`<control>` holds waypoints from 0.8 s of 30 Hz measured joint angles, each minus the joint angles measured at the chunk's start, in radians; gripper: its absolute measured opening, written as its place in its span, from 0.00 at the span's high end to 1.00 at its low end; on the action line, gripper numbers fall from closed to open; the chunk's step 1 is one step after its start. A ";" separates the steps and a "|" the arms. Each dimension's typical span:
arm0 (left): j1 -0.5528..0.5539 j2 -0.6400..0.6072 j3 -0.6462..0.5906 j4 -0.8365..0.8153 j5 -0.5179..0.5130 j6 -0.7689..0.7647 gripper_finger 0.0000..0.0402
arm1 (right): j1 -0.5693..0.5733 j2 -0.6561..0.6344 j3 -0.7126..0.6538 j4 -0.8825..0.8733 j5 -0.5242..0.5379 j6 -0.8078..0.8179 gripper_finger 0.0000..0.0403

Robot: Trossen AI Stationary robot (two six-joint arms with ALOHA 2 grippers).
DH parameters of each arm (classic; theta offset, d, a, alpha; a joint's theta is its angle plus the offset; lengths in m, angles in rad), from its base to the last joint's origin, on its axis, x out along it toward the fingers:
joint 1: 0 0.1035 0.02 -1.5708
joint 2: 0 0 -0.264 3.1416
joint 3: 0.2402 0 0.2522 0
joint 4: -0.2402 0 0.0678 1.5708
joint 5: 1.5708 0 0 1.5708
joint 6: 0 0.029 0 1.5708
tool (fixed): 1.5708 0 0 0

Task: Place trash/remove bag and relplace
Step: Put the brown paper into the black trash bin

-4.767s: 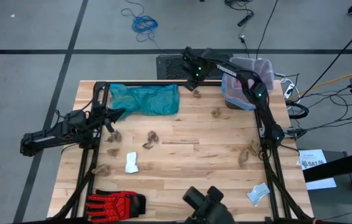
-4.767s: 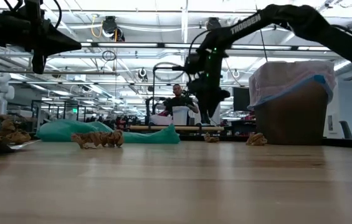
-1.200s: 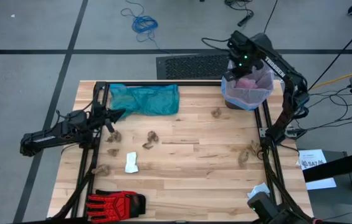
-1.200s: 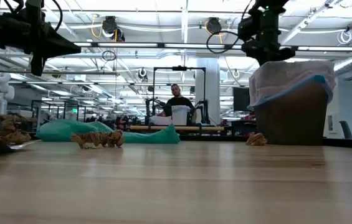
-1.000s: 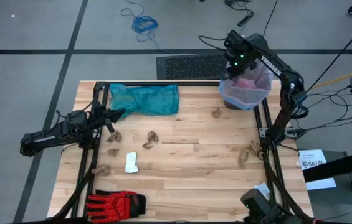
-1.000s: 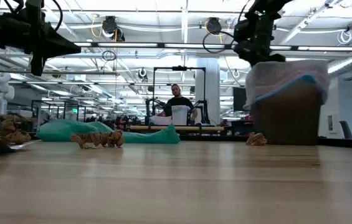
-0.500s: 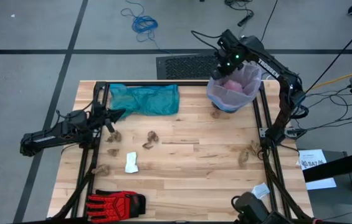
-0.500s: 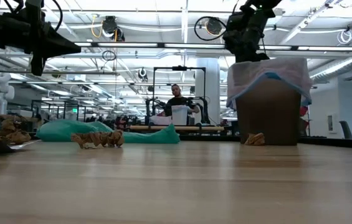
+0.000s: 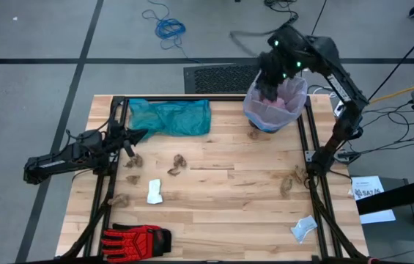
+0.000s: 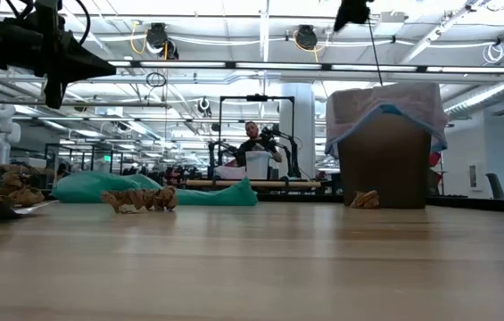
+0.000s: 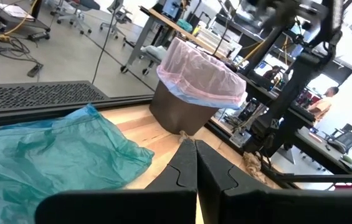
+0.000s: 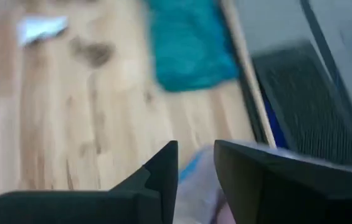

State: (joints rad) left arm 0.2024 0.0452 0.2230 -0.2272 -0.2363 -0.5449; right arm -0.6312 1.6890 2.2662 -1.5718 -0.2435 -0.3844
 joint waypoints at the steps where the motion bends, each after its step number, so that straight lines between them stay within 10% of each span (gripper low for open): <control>1: 0.000 0.000 0.000 0.000 0.000 0.000 1.00 | 0.040 0.000 0.002 0.002 0.019 -0.029 0.76; 10: 0.000 0.000 0.000 -0.006 0.000 0.009 1.00 | 0.288 0.032 -0.129 0.002 0.211 -0.160 0.76; 24: 0.000 0.000 0.001 -0.055 -0.001 0.010 1.00 | 0.335 0.032 -0.693 0.180 0.370 -0.142 0.63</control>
State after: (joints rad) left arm 0.2024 0.0452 0.2237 -0.2825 -0.2373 -0.5346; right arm -0.2964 1.7207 1.5729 -1.3915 0.1268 -0.5267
